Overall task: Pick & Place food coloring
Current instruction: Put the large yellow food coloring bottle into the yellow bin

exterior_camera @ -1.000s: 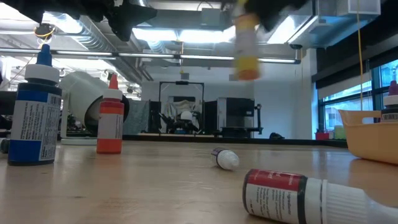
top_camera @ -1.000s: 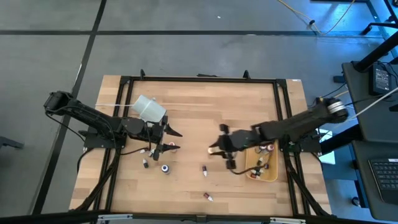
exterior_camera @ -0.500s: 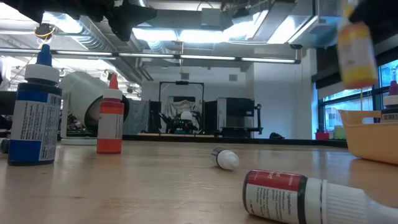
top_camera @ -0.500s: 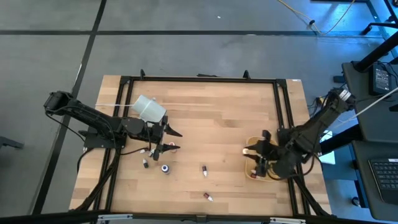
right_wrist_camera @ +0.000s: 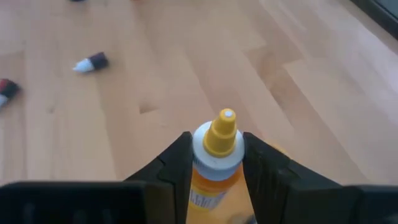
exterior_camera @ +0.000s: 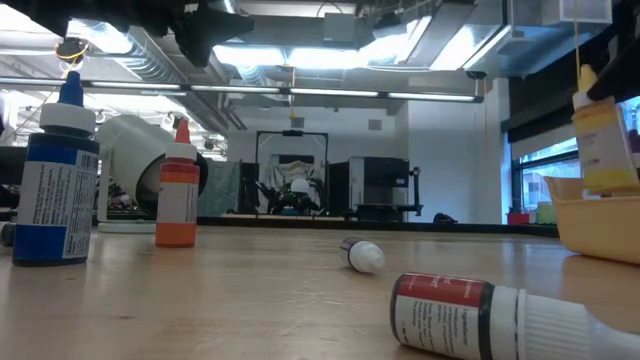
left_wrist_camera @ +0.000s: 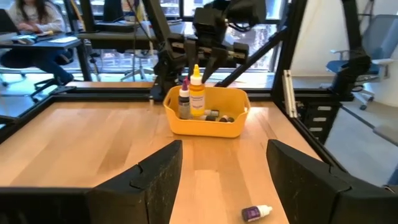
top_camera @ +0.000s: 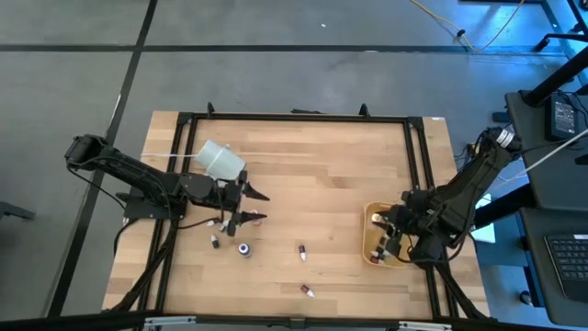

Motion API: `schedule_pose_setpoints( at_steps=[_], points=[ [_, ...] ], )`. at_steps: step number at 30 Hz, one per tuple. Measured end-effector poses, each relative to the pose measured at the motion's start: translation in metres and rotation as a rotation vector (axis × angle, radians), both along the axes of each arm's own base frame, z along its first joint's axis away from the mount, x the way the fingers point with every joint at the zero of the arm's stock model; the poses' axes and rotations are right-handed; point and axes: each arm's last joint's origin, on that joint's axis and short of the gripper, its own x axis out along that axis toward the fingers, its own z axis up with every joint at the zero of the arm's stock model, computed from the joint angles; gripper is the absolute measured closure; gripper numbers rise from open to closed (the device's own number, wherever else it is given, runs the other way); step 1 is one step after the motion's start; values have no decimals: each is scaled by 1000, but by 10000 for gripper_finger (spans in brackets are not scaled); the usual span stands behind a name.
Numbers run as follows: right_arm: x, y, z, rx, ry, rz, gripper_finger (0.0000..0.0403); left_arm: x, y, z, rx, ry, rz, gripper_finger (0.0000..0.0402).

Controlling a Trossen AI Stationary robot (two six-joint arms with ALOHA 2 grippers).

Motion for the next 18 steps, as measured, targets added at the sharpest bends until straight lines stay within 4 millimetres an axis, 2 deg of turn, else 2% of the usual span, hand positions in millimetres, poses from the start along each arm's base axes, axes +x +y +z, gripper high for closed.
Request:
schedule_pose_setpoints(
  at_steps=[10, 18],
  points=[
    [-9, -15, -35, -40, -35, -106, 280, 0, 1, 0, 3, -1, 29, 175],
    [-10, -16, -43, -33, -61, -117, 279, 0, 1, 0, 3, -1, 29, 171]
  ],
)
